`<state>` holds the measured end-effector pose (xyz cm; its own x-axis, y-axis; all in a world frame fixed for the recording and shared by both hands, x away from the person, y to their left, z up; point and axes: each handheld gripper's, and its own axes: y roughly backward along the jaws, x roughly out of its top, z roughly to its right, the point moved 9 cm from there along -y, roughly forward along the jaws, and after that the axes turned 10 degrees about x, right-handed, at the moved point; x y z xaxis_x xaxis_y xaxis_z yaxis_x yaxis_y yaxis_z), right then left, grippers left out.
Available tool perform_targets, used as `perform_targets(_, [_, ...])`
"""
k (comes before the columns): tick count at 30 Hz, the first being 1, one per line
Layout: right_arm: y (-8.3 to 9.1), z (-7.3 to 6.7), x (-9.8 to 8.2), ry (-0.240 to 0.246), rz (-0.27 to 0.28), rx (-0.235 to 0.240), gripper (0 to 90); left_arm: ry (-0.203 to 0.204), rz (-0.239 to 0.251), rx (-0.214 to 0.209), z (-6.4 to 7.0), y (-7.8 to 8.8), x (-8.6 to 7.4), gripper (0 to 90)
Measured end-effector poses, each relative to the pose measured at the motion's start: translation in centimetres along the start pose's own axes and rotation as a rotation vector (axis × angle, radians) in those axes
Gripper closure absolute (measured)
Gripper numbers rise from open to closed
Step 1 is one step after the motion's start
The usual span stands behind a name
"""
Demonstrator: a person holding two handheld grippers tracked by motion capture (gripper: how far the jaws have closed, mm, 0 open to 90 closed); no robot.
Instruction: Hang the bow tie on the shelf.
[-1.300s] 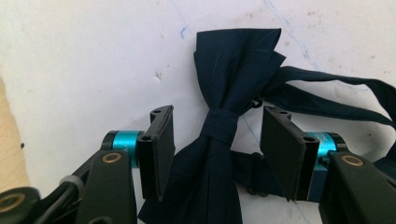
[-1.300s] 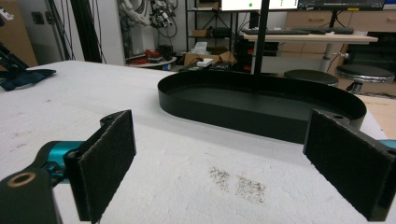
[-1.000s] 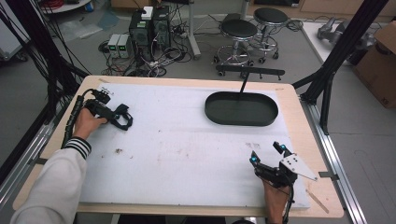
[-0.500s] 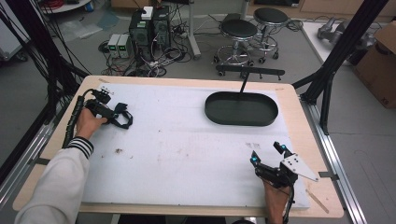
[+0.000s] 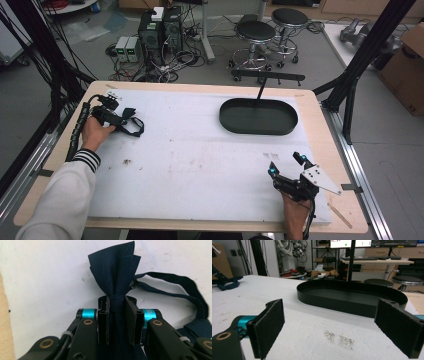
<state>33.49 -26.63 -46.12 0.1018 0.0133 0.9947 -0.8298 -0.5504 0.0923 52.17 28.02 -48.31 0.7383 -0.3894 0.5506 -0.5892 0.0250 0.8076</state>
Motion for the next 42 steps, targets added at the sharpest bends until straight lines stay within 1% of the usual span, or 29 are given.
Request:
perform_targets(1, [0.0, 0.0, 0.0, 0.0, -0.001, 0.001, 8.2, -0.002, 0.01, -0.004, 0.1, 0.2, 0.1, 74.3])
perform_targets(2, [0.0, 0.0, 0.0, 0.001, 0.0, 0.0, 8.2, -0.002, 0.01, -0.004, 0.1, 0.2, 0.1, 74.3])
perform_targets(3, [0.0, 0.0, 0.0, 0.0, 0.0, 0.0, 8.2, -0.001, 0.038, -0.01, 0.3, 0.7, 0.5, 74.3])
perform_targets(4, [0.0, 0.0, 0.0, 0.0, -0.001, 0.0, 8.2, -0.004, 0.054, -0.009, 0.4, 0.9, 0.7, 74.3])
perform_targets(6, [0.0, 0.0, 0.0, 0.001, 0.0, -0.001, 8.2, -0.014, 0.103, -0.005, 0.6, 1.4, 1.1, 74.3])
perform_targets(7, [0.0, 0.0, 0.0, 0.001, 0.0, -0.002, 8.2, -0.015, 0.116, -0.004, 0.7, 1.5, 1.2, 74.3])
perform_targets(8, [0.0, 0.0, 0.0, 0.001, 0.0, -0.002, 8.2, 0.0, 0.146, 0.006, 0.8, 1.7, 1.4, 74.3])
perform_targets(9, [0.0, 0.0, 0.0, 0.003, 0.001, -0.002, 8.2, 0.0, 0.146, 0.006, 0.8, 1.7, 1.4, 74.4])
perform_targets(10, [0.0, 0.0, 0.0, 0.001, 0.001, -0.001, 8.2, 0.032, 0.187, 0.005, 0.8, 1.9, 1.5, 74.4])
perform_targets(11, [0.1, -0.1, 0.0, 0.0, 0.001, -0.001, 8.2, 0.04, 0.199, 0.003, 0.8, 2.0, 1.5, 74.5])
perform_targets(12, [0.0, 0.0, 0.0, 0.003, 0.003, 0.0, 8.2, 0.04, 0.199, 0.003, 0.8, 2.0, 1.5, 74.5])
perform_targets(13, [0.0, 0.0, 0.0, 0.004, 0.004, 0.0, 8.2, 0.041, 0.226, 0.009, 0.7, 2.1, 1.4, 74.5])
perform_targets(14, [0.0, -0.1, 0.0, 0.004, 0.004, 0.0, 8.2, 0.037, 0.238, 0.012, 0.6, 2.3, 1.4, 74.5])
perform_targets(15, [0.0, 0.0, 0.0, 0.006, 0.004, 0.001, 8.2, 0.04, 0.258, 0.005, 0.7, 2.6, 1.6, 74.5])
perform_targets(16, [0.0, 0.0, 0.0, 0.004, 0.004, 0.001, 8.2, 0.04, 0.258, 0.005, 0.7, 2.6, 1.6, 74.5])
perform_targets(17, [0.1, -0.1, 0.0, 0.0, 0.0, 0.0, 8.2, 0.048, 0.309, -0.007, 0.7, 3.4, 2.1, 74.5])
perform_targets(18, [0.0, -0.1, 0.0, 0.001, 0.0, 0.001, 8.2, 0.057, 0.336, -0.018, 0.8, 3.9, 2.5, 74.6])
perform_targets(19, [0.0, 0.0, 0.0, 0.002, 0.001, 0.0, 8.2, 0.057, 0.336, -0.018, 0.8, 3.9, 2.5, 74.6])
perform_targets(20, [0.0, 0.0, 0.0, 0.002, 0.001, 0.0, 8.2, 0.078, 0.389, -0.037, 1.0, 4.8, 3.1, 74.6])
perform_targets(21, [0.0, 0.0, 0.0, 0.004, 0.0, -0.001, 8.2, 0.087, 0.406, -0.045, 1.1, 5.2, 3.3, 74.6])
perform_targets(25, [0.0, -0.1, 0.0, 0.004, 0.0, -0.001, 8.2, 0.088, 0.445, -0.067, 1.7, 6.3, 3.7, 74.8])
perform_targets(27, [0.0, 0.0, 0.0, 0.004, 0.0, -0.001, 8.2, 0.083, 0.452, -0.07, 1.8, 6.6, 3.8, 74.8])
perform_targets(28, [0.0, 0.0, 0.0, 0.007, 0.001, -0.001, 8.2, 0.084, 0.474, -0.085, 2.1, 7.1, 4.0, 74.8])
perform_targets(31, [0.0, 0.0, 0.0, 0.003, 0.001, 0.0, 8.2, 0.081, 0.511, -0.086, 2.6, 7.9, 4.4, 74.8])
perform_targets(35, [0.0, 0.0, 0.0, 0.008, 0.001, -0.001, 8.2, 0.097, 0.563, -0.113, 3.3, 9.1, 5.0, 74.8])
perform_targets(37, [0.0, 0.0, 0.0, 0.006, 0.001, -0.001, 8.2, 0.107, 0.577, -0.133, 3.7, 9.7, 5.4, 74.9])
perform_targets(39, [0.0, 0.0, 0.0, 0.005, 0.001, -0.001, 8.2, 0.091, 0.59, -0.135, 4.2, 10.3, 5.8, 74.9])
perform_targets(42, [0.0, 0.0, 0.0, 0.002, 0.0, 0.001, 8.2, 0.067, 0.613, -0.149, 5.2, 11.3, 6.7, 74.9])
